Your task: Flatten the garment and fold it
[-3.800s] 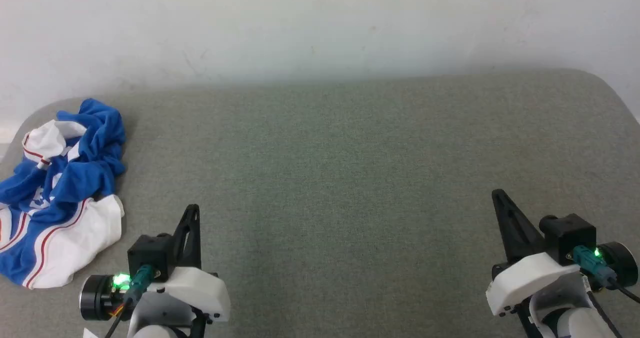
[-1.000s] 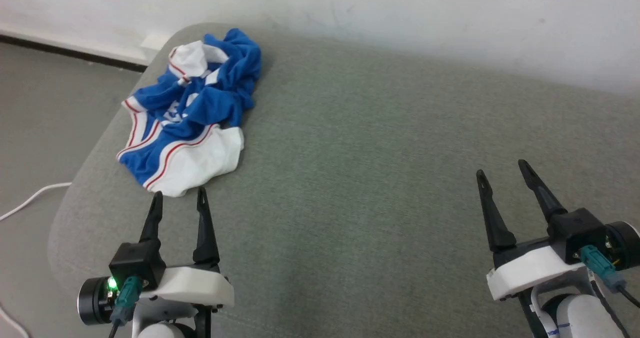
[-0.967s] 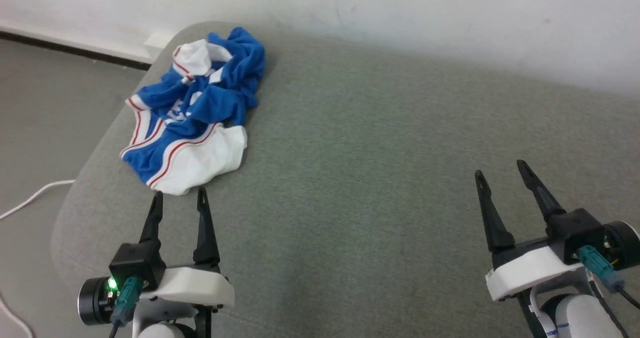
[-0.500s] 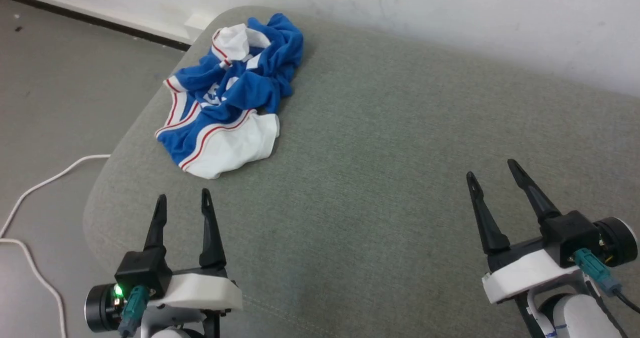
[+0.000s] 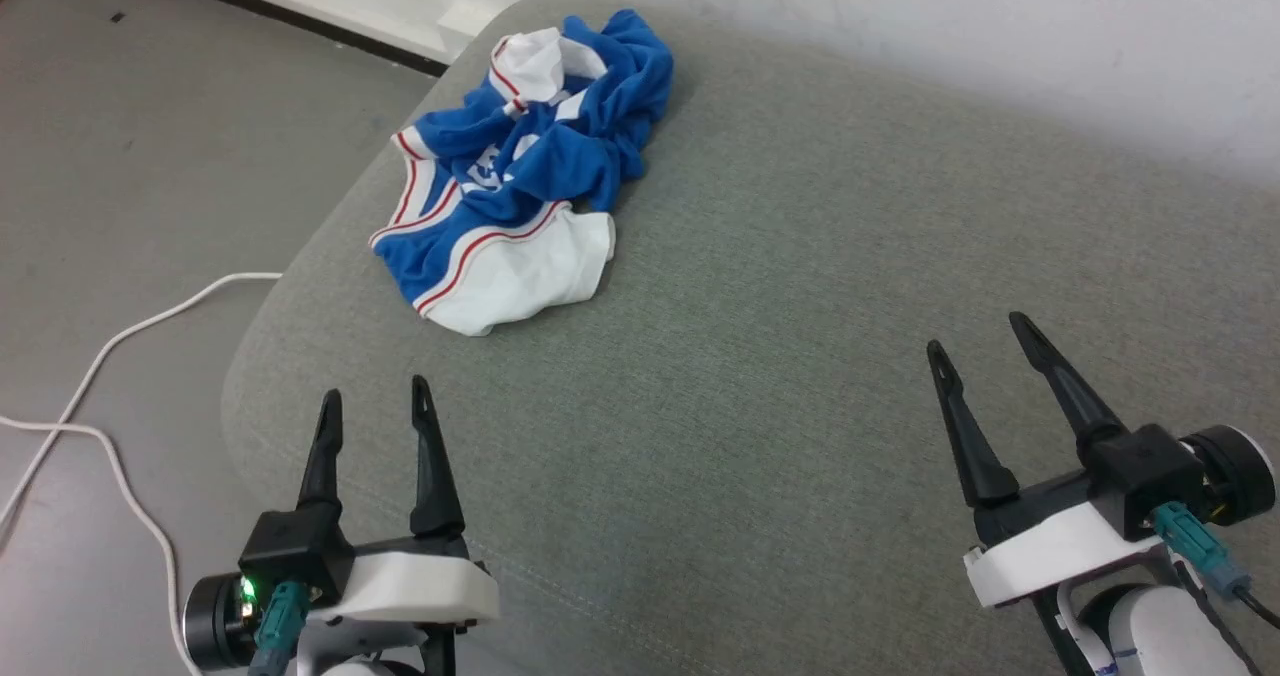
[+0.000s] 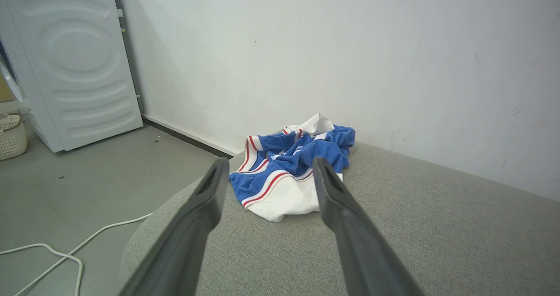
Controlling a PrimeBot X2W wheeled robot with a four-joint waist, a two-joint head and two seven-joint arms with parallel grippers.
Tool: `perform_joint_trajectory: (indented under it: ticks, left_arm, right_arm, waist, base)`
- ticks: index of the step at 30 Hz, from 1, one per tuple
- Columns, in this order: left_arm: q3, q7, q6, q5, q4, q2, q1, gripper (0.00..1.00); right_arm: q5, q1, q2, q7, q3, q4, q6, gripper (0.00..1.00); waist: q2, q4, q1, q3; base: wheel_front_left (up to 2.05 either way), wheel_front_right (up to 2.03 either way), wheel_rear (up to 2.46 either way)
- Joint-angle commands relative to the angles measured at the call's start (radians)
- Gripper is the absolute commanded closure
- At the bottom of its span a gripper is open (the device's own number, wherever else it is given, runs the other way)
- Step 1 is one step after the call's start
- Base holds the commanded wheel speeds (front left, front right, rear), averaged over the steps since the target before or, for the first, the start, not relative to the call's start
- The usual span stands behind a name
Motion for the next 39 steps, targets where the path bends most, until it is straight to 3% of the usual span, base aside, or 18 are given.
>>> perform_joint_trajectory:
  ticks: [1,27,39]
  left_arm:
    - [-0.006,-0.012,0.013,-0.008,-0.008,-0.003,0.019,0.00]
    - [-0.051,-0.066,0.072,-0.053,-0.012,-0.004,0.023,0.00]
    - [-0.049,-0.066,0.072,-0.060,-0.012,-0.004,0.024,0.00]
  right_arm:
    - [0.009,-0.018,-0.007,-0.008,0.007,-0.005,-0.002,0.00]
    - [0.016,-0.038,-0.037,-0.044,0.028,-0.033,-0.002,0.00]
    - [0.014,-0.044,-0.042,-0.038,0.034,-0.045,-0.002,0.00]
  waist:
    - [0.0000,0.015,0.0000,0.006]
    - [0.0000,0.146,0.0000,0.039]
    - [0.0000,0.128,0.0000,0.047]
  base:
    - [-0.01,-0.01,-0.01]
    - [0.00,0.00,0.00]
    - [0.00,0.00,0.00]
